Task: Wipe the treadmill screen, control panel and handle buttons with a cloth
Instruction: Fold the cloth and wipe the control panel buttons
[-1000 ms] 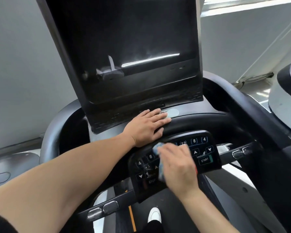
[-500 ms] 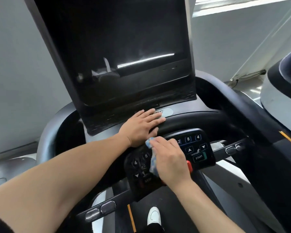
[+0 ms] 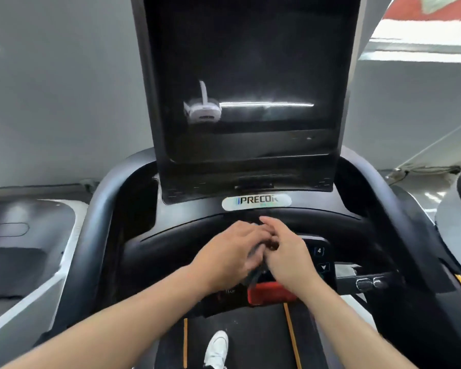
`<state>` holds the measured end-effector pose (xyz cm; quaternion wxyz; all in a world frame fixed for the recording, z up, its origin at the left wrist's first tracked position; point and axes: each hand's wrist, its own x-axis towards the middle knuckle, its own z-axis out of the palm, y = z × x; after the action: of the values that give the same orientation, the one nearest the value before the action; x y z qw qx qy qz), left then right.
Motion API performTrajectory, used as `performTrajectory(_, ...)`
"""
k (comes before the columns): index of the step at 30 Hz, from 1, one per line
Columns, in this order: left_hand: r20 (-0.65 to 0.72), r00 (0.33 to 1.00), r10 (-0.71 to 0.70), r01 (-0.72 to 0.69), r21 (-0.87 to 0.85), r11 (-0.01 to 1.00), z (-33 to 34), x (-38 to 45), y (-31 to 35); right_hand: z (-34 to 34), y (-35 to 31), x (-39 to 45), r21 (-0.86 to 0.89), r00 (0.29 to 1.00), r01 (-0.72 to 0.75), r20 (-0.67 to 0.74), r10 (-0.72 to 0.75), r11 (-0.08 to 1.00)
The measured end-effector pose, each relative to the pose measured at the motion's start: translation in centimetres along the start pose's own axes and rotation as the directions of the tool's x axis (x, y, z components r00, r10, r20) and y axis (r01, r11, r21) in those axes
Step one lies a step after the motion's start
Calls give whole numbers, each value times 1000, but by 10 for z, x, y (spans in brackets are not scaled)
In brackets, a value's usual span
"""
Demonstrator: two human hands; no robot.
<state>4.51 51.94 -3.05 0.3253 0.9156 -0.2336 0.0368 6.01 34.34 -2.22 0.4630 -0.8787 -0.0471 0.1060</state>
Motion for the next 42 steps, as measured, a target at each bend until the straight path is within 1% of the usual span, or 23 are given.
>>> performTrajectory(2,-82,997,-12,19,93,995,20,-17,2,-14,-5,12,-57,990,24,143,-16,998)
performTrajectory(5,-138,990,-10,44,244,969,46,-29,3,-35,-13,44,-241,986,149,111,-126,959)
performTrajectory(7,-153,988,-35,85,332,940,60,-31,10,-40,-17,71,-437,950,311,137,-279,844)
performTrajectory(9,-190,969,-158,221,378,899,73,-28,27,-36,-12,97,-540,870,492,291,-397,683)
performTrajectory(11,-215,932,-293,360,431,827,91,-19,49,-31,-4,119,-531,775,631,462,-432,565)
performTrajectory(13,-243,906,-347,422,466,778,104,-9,64,-27,7,137,-462,626,779,605,-492,423)
performTrajectory(15,-340,877,-340,468,449,761,100,-9,60,-18,24,153,-392,460,885,643,-612,253)
performTrajectory(16,-365,846,-388,521,411,748,90,-10,53,-15,30,160,-362,398,911,638,-660,200)
performTrajectory(18,-413,769,-488,633,382,674,76,-11,43,-8,42,171,-325,329,935,642,-692,142)
performTrajectory(20,-385,773,-505,633,410,657,82,4,51,-4,54,176,-309,314,941,651,-691,137)
performTrajectory(22,-339,811,-477,584,414,698,98,16,69,-2,64,180,-296,303,945,644,-702,137)
performTrajectory(23,-357,812,-461,578,387,718,97,16,70,-2,66,181,-295,298,946,634,-713,132)
performTrajectory(24,-383,791,-477,599,330,729,89,11,62,-1,67,181,-298,300,945,627,-719,135)
performTrajectory(25,-410,746,-525,646,252,721,80,3,51,0,66,181,-299,308,943,625,-717,145)
performTrajectory(27,-446,634,-632,759,201,619,66,-7,37,-1,66,180,-300,332,937,611,-719,178)
performTrajectory(28,-439,623,-647,773,224,593,66,-4,40,-1,68,180,-306,343,933,595,-727,190)
performTrajectory(31,-332,750,-572,659,300,690,77,11,52,-1,69,179,-306,356,929,586,-728,207)
performTrajectory(32,-329,747,-578,661,279,696,72,6,45,-1,68,179,-306,356,929,587,-727,209)
performTrajectory(35,-327,596,-733,802,200,563,49,-13,19,0,70,180,-309,357,928,585,-728,207)
performTrajectory(36,-336,598,-728,802,227,553,52,-12,21,0,70,180,-314,360,927,583,-728,207)
performTrajectory(39,-311,757,-575,653,318,687,67,0,37,0,69,179,-323,357,926,574,-737,197)
performTrajectory(40,-351,757,-551,646,280,710,66,-5,33,0,69,178,-325,355,926,576,-736,192)
performTrajectory(42,-431,666,-609,723,173,669,57,-16,22,0,68,178,-334,358,924,579,-733,187)
